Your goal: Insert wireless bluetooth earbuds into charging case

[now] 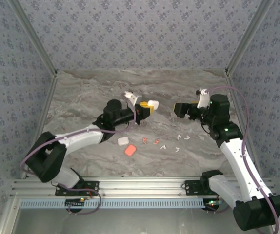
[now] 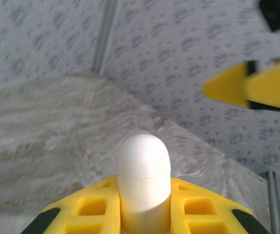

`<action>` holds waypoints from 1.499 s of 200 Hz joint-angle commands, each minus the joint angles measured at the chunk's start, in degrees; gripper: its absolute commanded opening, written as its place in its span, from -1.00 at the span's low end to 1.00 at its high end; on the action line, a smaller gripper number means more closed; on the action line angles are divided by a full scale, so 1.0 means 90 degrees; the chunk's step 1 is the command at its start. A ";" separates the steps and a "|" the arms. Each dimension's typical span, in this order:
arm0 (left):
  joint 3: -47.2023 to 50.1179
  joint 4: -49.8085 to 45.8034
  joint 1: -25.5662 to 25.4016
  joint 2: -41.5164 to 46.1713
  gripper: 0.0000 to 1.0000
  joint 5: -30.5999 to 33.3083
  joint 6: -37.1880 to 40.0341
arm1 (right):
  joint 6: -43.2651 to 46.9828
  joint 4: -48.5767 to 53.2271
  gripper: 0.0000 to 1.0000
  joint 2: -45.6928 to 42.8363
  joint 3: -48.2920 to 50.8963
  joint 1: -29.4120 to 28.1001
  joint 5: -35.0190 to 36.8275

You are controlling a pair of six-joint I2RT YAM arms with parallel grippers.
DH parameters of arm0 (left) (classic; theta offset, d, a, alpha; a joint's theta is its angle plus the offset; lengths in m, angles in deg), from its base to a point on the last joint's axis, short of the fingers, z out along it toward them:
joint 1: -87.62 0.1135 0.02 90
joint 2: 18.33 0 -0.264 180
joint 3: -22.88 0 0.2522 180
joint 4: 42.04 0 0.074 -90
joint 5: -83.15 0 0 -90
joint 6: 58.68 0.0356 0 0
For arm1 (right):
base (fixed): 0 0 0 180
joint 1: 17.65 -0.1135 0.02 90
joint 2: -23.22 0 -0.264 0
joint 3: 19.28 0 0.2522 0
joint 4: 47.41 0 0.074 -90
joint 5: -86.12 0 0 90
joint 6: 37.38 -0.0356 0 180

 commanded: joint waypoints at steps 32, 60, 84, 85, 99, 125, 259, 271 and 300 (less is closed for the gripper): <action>-0.1810 -0.1370 0.0823 -0.1882 -1.00 -0.0428 -0.1132 | -0.0454 0.0454 1.00 -0.0285 0.0097 0.0061 0.0742; -0.2529 -0.1738 0.1158 -0.2764 -1.00 -0.0382 -0.1780 | -0.0493 0.0503 1.00 -0.0274 0.0140 0.0054 0.0813; -0.3117 -0.2028 0.1322 -0.3472 -1.00 -0.0559 -0.2113 | -0.0511 0.0531 1.00 -0.0239 0.0177 0.0066 0.0850; -0.3137 -0.2039 0.1322 -0.3498 -1.00 -0.0565 -0.2114 | -0.0514 0.0534 1.00 -0.0238 0.0182 0.0069 0.0850; -0.3475 -0.2305 0.1342 -0.3813 -1.00 -0.0627 -0.2102 | -0.0505 0.0555 1.00 -0.0209 0.0214 0.0062 0.0851; -0.3926 -0.2650 0.1363 -0.4235 -0.98 -0.0769 -0.2064 | -0.0485 0.0577 1.00 -0.0199 0.0228 0.0067 0.0822; -0.4338 -0.3074 0.1517 -0.4739 -0.12 -0.0641 -0.2172 | -0.0334 0.0584 1.00 -0.0156 0.0169 0.0071 0.0768; -0.4334 -0.3117 0.1551 -0.4661 -0.01 -0.0581 -0.2122 | -0.0308 0.0612 1.00 -0.0150 0.0162 0.0073 0.0773; -0.4358 -0.3323 0.1615 -0.4369 0.10 -0.0423 -0.1934 | -0.0232 0.0660 1.00 -0.0158 0.0137 0.0081 0.0731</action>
